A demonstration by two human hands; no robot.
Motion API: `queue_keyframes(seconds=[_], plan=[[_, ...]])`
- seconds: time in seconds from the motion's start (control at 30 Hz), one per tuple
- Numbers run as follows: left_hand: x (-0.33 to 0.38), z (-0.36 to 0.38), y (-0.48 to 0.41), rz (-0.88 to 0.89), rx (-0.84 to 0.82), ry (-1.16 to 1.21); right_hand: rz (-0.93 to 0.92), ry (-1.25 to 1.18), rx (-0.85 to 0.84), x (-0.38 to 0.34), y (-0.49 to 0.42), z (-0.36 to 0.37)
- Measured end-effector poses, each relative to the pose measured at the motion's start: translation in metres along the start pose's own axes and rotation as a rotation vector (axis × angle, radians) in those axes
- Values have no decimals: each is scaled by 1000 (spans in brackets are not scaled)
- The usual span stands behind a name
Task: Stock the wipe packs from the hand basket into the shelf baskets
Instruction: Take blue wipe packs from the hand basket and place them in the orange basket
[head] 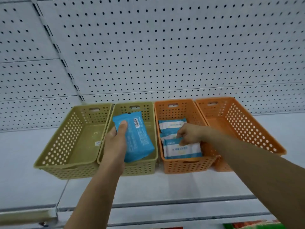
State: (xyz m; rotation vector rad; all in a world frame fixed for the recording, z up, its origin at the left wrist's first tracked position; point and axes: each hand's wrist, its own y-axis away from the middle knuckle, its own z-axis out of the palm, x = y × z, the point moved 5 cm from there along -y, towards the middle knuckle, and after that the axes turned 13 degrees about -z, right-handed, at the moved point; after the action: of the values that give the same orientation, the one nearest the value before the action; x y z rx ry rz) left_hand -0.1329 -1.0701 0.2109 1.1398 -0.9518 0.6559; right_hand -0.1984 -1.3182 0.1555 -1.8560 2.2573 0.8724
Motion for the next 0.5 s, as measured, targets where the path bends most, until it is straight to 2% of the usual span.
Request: queue_keyframes(seconds=[0.07,0.23,0.4,0.5], plan=[[-1,4,-1,8,24,7,2,22,-11,5,-7,4],[-4,15,-3,14,51,23,-69,129,112,12,-20,1],[-5,20,-4,4,55,22,-56,204,-95,17,-19,7],[-4,21,-5,0,54,30,-55,214,-125,15,-17,8]])
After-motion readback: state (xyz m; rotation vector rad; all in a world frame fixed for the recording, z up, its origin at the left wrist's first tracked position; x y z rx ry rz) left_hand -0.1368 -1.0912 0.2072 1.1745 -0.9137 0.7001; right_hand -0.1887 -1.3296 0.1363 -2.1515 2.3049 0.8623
